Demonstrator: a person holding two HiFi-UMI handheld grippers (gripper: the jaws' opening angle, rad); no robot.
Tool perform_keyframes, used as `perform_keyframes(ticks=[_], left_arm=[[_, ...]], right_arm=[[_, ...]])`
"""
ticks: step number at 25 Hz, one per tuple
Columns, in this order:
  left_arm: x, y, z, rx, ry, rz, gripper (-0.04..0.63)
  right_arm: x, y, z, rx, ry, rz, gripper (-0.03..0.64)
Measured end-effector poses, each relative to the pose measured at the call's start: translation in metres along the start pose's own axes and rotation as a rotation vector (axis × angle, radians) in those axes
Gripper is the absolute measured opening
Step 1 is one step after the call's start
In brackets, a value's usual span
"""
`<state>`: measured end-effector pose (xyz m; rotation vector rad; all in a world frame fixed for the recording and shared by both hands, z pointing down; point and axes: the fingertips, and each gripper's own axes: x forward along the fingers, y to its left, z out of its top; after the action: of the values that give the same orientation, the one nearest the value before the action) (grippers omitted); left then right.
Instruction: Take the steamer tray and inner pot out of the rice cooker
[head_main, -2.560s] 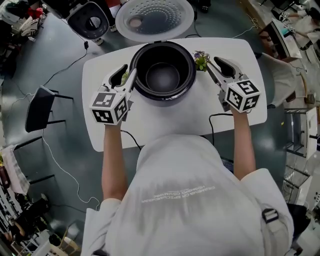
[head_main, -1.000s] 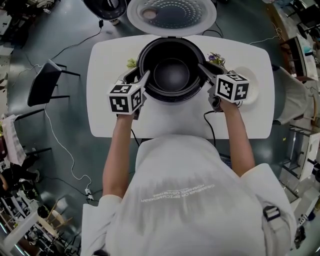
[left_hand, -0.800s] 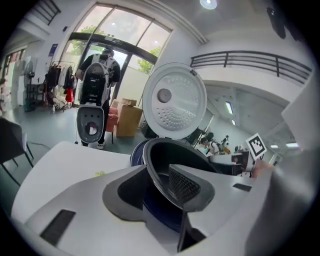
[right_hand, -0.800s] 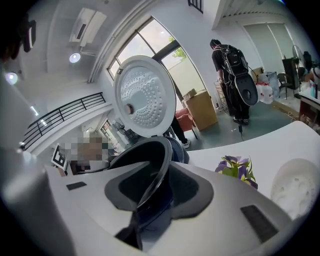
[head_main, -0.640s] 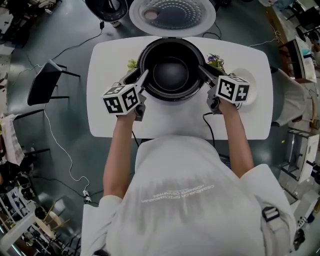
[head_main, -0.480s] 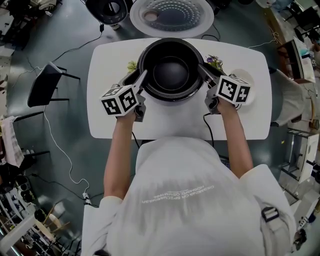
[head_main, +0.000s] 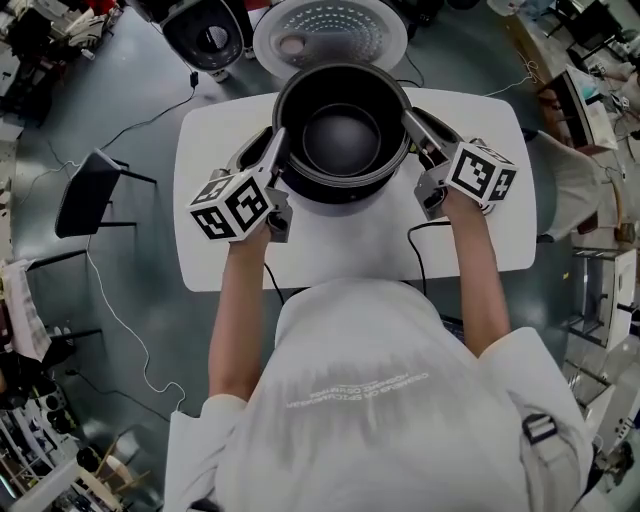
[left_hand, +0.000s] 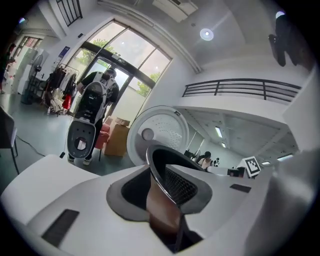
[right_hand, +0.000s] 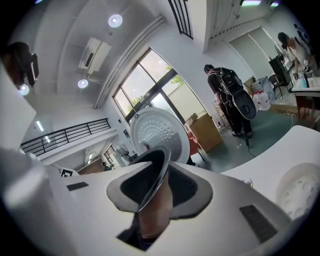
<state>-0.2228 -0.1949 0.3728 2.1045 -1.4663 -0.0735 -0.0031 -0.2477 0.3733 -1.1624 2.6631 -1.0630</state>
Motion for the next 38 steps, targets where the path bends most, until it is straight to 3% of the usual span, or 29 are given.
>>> perform_keyframes(ticks=[10, 17, 26, 34, 38], left_arm=[[0.009, -0.049, 0.029, -0.011, -0.04, -0.224, 0.097], [0.037, -0.123, 0.008, 0.011, 0.049, -0.428, 0.098], [0.071, -0.235, -0.058, 0.002, 0.2, -0.613, 0.098], [0.097, -0.311, -0.13, 0.009, 0.313, -0.705, 0.098], [0.114, -0.346, -0.169, -0.034, 0.355, -0.741, 0.094]], right_arm=[[-0.061, 0.023, 0.044, -0.015, -0.19, -0.062, 0.1], [-0.149, -0.006, 0.044, 0.031, -0.322, -0.215, 0.097], [-0.285, -0.05, 0.025, 0.099, -0.426, -0.386, 0.087], [-0.374, -0.106, -0.008, 0.173, -0.466, -0.489, 0.087], [-0.415, -0.137, -0.024, 0.221, -0.492, -0.499, 0.087]])
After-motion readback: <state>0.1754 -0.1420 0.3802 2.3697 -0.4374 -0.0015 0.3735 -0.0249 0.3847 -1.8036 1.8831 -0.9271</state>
